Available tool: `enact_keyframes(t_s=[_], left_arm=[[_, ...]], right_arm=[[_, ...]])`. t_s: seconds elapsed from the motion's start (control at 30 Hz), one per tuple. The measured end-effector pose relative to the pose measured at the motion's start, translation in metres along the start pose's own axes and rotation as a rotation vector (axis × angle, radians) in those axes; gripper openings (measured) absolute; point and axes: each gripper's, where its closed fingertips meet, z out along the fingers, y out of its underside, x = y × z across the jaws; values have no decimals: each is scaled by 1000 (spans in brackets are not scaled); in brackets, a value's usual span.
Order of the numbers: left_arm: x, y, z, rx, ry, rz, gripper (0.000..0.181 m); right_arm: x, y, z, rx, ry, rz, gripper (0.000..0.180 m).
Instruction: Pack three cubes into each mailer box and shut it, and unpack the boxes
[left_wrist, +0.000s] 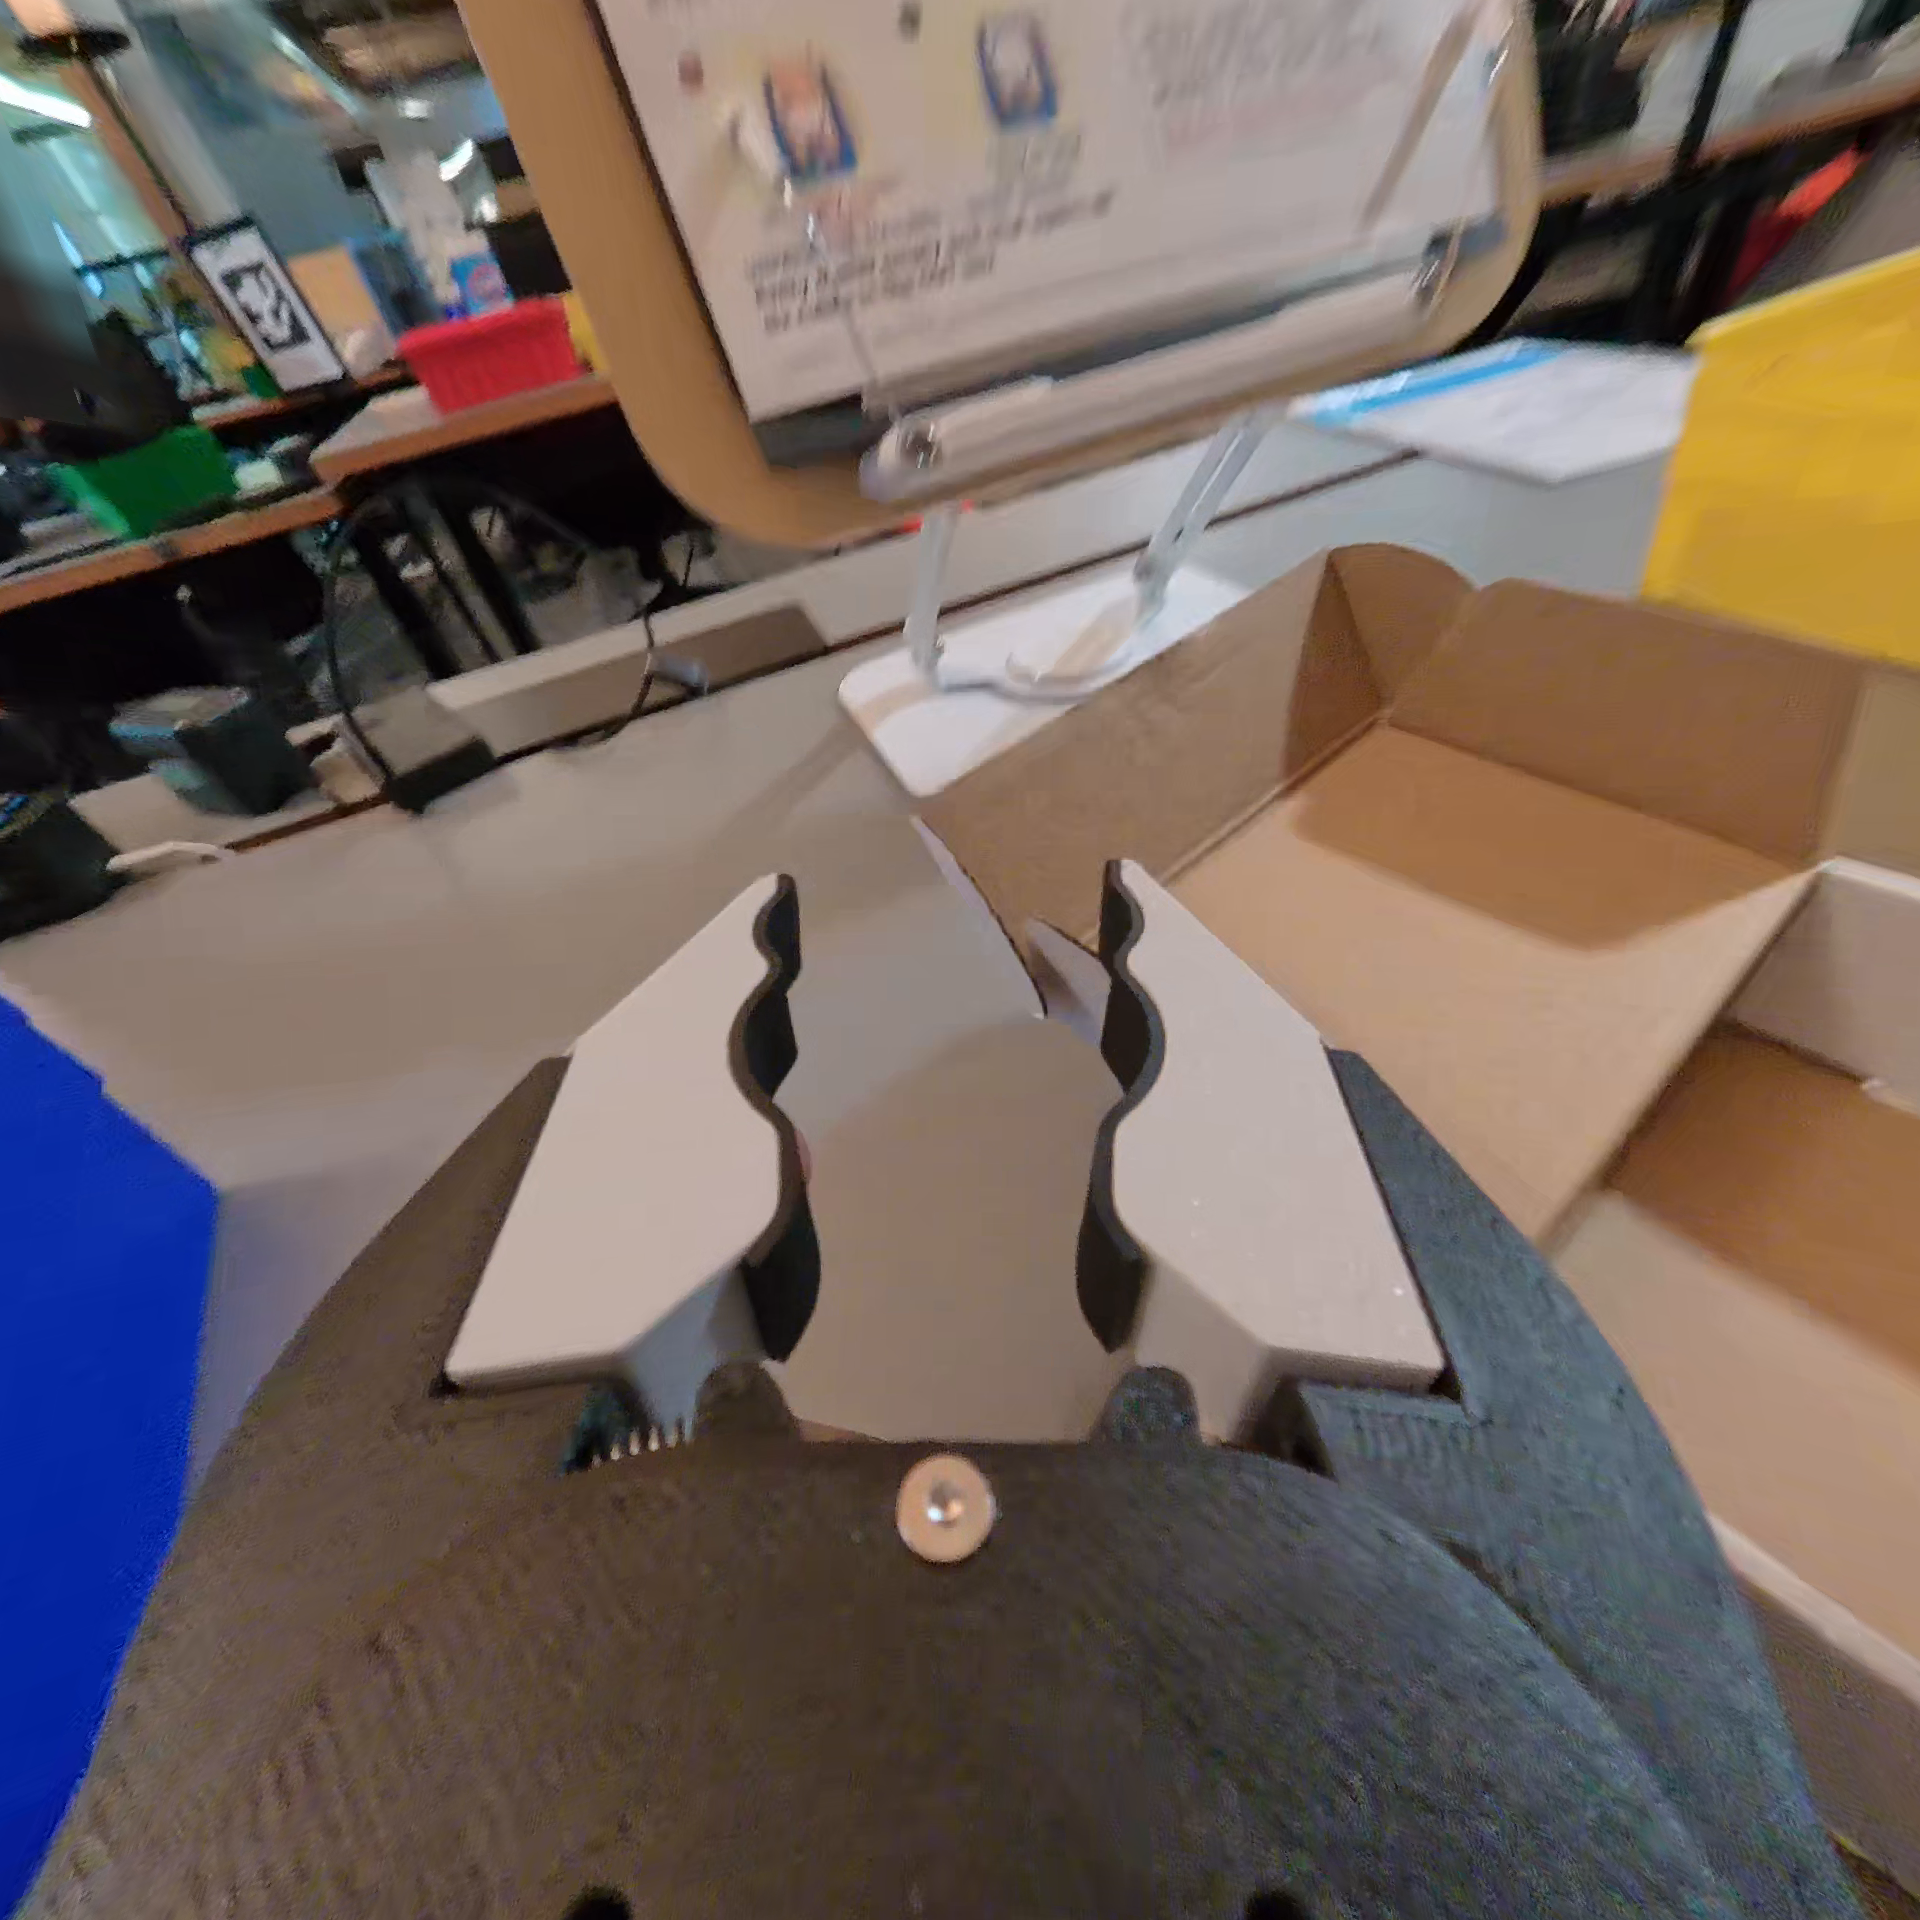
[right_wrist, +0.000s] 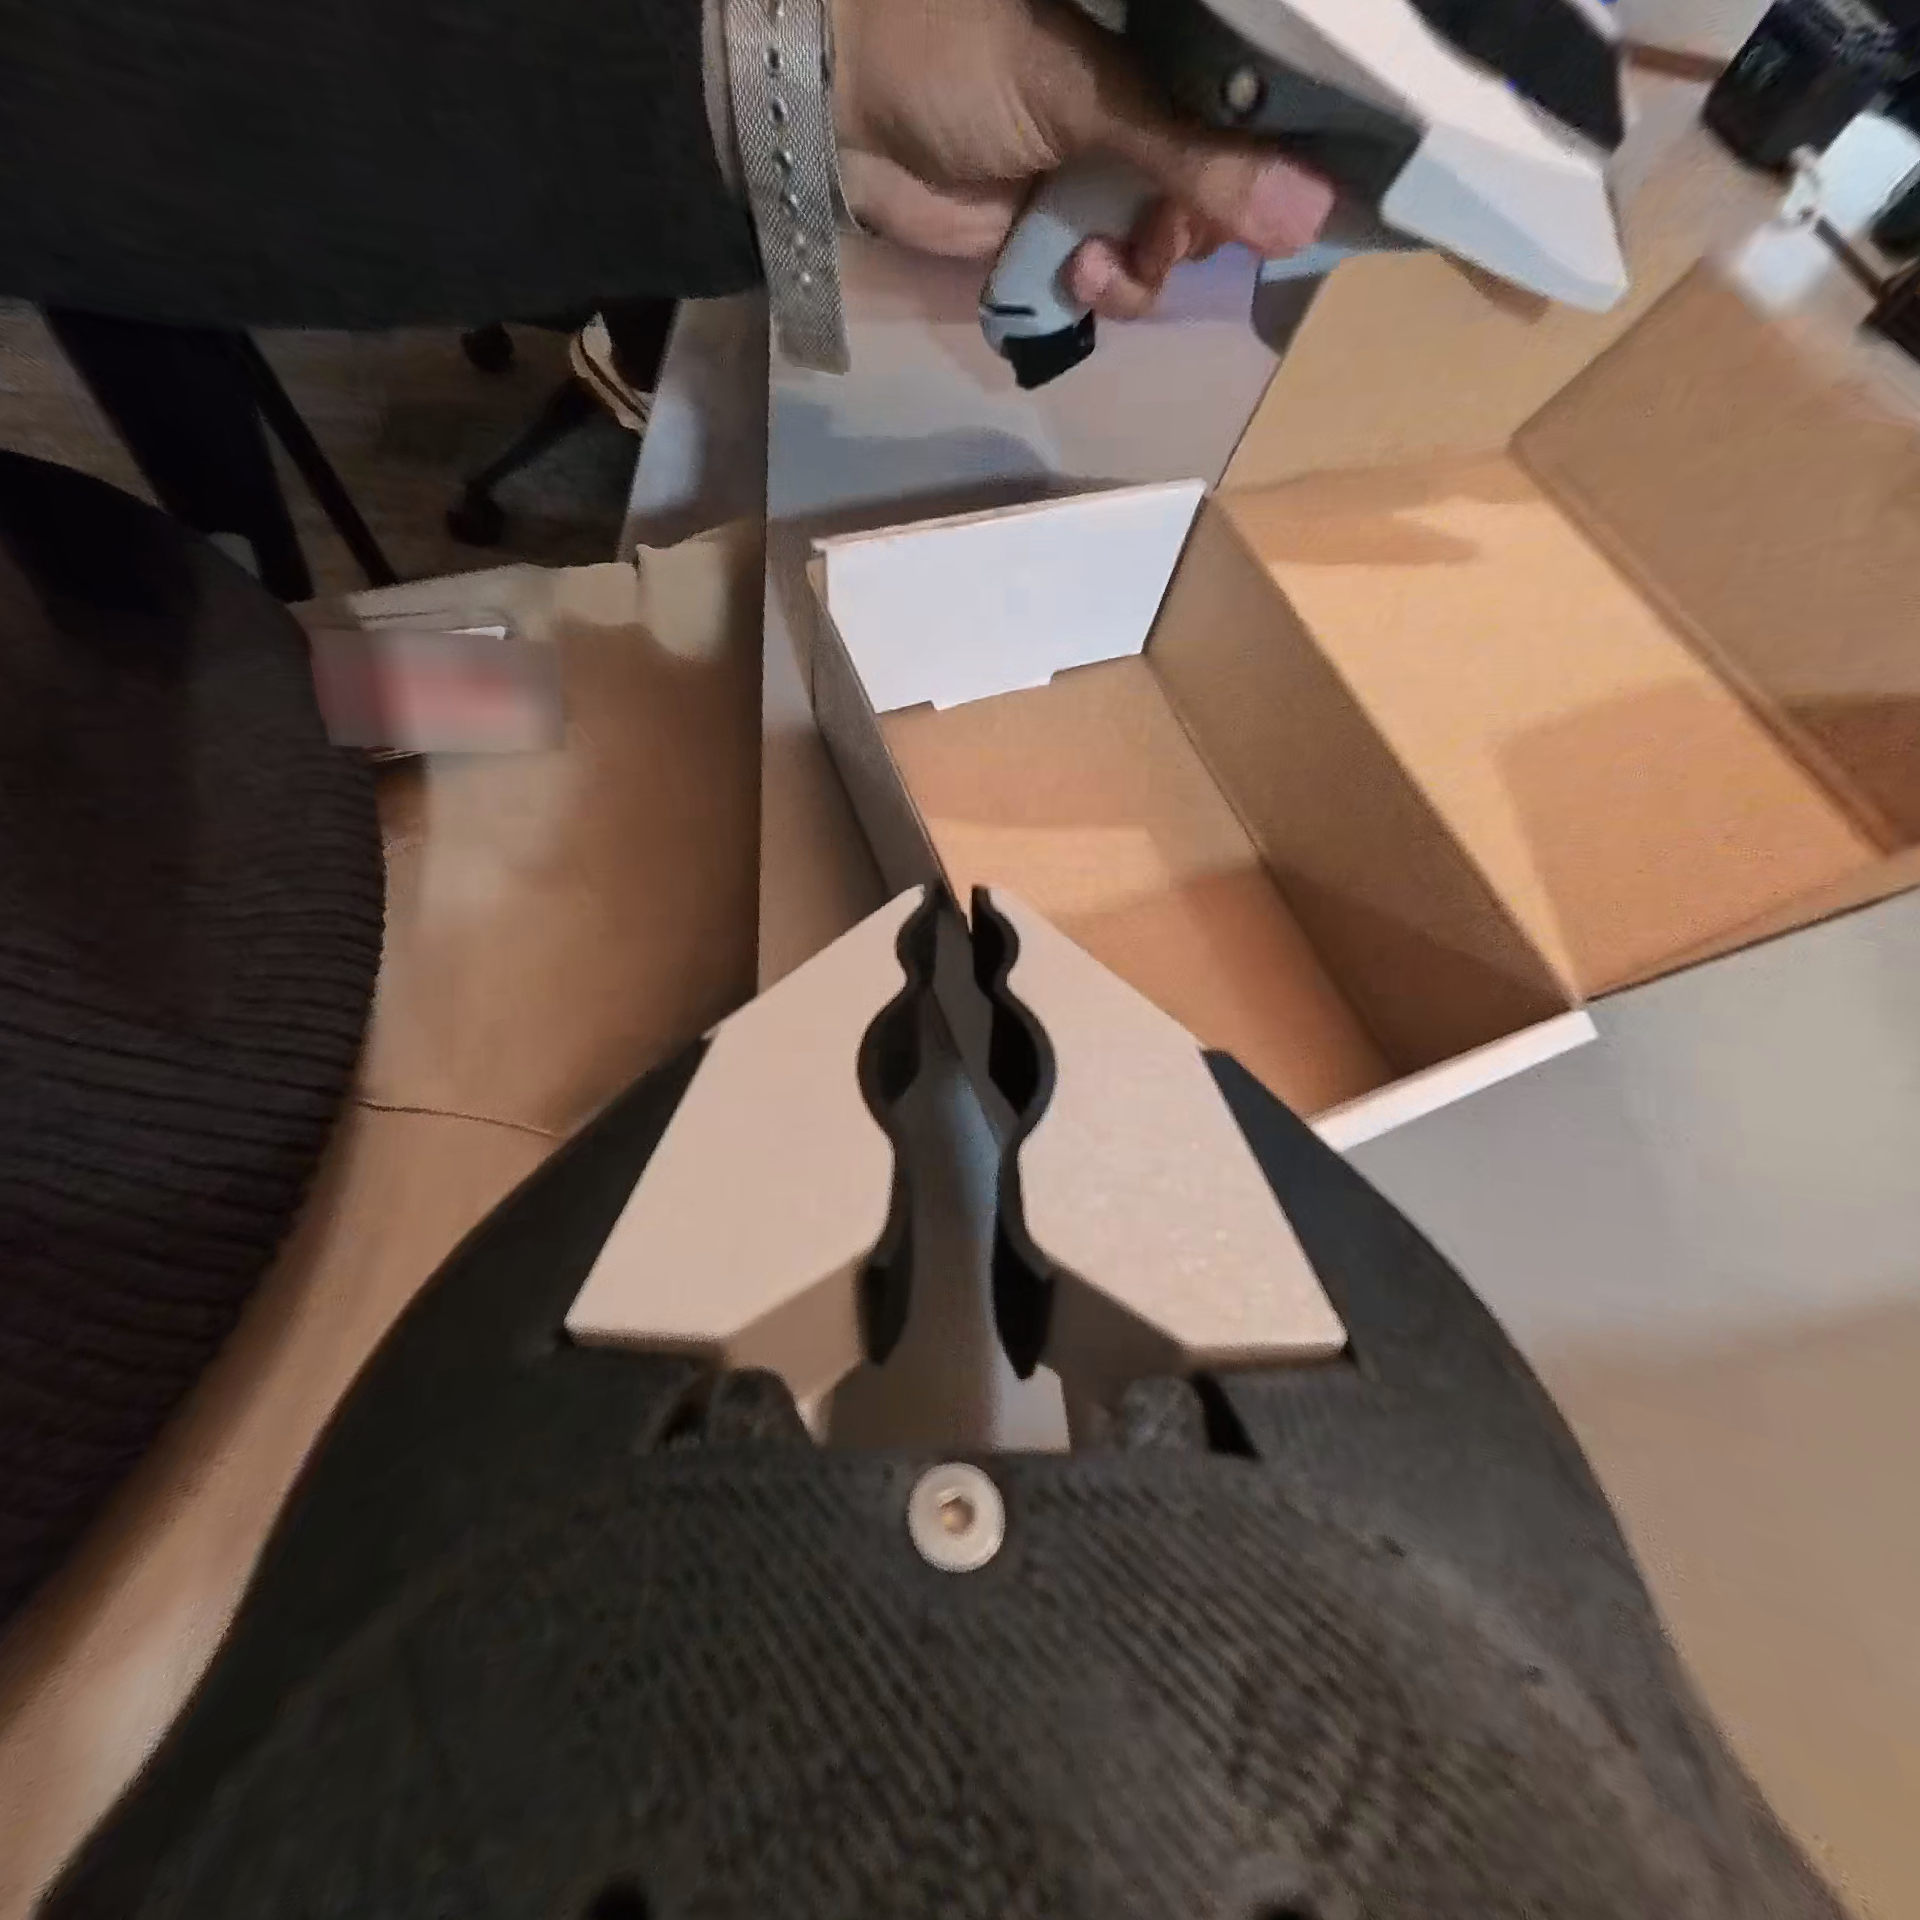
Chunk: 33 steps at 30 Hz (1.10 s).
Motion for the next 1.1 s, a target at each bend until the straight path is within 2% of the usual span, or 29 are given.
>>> enact_keyframes(t_s=[0.3, 0.4, 0.6, 0.9, 1.1], left_arm=[[-8, 30, 8, -148, -65, 20, 34], [-3, 18, 5, -88, -7, -49, 41], [11, -12, -4, 55, 120, -159, 69], [17, -2, 0, 12, 95, -52, 70], [24, -1, 0, 10, 116, -30, 70]], right_arm=[[2, 0, 0, 11, 7, 4, 5], [3, 0, 0, 7, 18, -1, 5], [21, 4, 0, -13, 125, -17, 5], [54, 14, -11, -34, 309, -2, 6], [65, 8, -16, 17, 392, -20, 8]])
